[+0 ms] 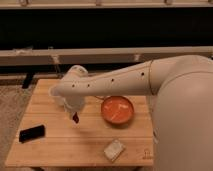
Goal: Place the pepper in the ceramic cup
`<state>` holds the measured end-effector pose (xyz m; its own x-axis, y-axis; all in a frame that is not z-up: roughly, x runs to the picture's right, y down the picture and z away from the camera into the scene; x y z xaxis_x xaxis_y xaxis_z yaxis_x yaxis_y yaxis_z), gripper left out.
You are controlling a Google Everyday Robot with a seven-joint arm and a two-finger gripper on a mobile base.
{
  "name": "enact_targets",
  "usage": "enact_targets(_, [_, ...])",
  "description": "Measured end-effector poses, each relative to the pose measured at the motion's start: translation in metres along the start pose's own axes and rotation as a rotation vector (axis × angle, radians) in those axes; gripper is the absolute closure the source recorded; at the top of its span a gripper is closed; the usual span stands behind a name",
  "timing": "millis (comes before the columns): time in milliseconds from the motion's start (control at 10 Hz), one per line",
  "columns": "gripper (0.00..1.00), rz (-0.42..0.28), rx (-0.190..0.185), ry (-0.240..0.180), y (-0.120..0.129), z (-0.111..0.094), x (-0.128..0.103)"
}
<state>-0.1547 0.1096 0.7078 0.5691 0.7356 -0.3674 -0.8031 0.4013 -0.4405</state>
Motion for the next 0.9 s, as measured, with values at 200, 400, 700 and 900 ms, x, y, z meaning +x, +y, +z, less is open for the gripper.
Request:
enact_targets(200, [1.00,0.001,-0.018,-0.022,-0.015,-0.008,-0.002])
enact_targets(400, [1.00,-0.004,-0.046,-0.049,-0.020,-0.017,-0.021])
enact_targets(700, [1.00,-0.012,-0.074,-0.087,-0.038,-0.030,-0.063])
enact_targets(900, [1.00,-0.043,-0.093,-0.089,-0.041,-0.034,-0.084])
